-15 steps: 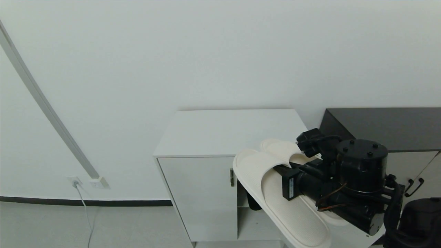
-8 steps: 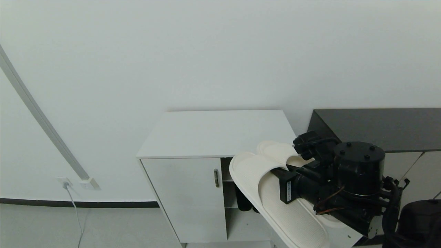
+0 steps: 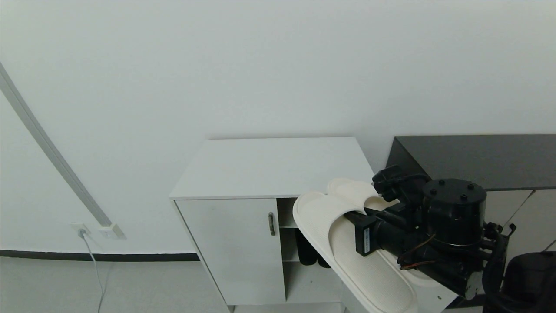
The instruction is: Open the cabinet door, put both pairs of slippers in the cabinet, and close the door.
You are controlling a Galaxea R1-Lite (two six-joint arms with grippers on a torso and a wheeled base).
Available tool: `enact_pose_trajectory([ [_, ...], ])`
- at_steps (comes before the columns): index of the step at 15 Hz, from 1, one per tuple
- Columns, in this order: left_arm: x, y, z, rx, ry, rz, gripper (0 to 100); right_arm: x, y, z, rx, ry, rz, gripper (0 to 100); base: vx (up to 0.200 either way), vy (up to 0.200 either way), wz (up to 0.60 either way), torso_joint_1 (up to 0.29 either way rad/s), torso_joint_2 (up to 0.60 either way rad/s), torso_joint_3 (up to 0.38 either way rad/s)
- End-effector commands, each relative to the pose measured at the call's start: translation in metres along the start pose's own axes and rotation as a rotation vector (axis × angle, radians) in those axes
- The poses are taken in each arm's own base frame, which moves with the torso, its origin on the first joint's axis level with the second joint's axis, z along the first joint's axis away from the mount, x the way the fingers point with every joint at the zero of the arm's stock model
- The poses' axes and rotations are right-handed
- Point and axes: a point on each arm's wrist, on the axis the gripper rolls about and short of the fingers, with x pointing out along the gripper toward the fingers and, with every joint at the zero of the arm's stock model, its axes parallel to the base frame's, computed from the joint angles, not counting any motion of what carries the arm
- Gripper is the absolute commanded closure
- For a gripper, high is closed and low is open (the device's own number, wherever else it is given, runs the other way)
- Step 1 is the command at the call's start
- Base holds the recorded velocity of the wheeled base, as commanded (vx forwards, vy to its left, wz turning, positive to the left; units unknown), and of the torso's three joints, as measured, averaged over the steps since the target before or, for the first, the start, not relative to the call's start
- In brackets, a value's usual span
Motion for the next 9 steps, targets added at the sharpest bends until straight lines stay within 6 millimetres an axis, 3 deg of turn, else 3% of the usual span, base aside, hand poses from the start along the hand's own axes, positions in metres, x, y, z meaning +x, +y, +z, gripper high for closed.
enact_pose_trajectory([
  [1,0.0001,0.0,0.0002,0.0,0.0,0.001,100,0.0008,0.0002,-0.0011,-0.001,0.004,0.002,100,0.0,0.0,0.0,0.0,0.0,0.0],
  [9,0.0001,0.0,0.0002,-0.001,0.0,0.001,100,0.002,-0.0001,-0.0061,-0.011,-0.012,0.004,100,0.0,0.0,0.0,0.0,0.0,0.0],
])
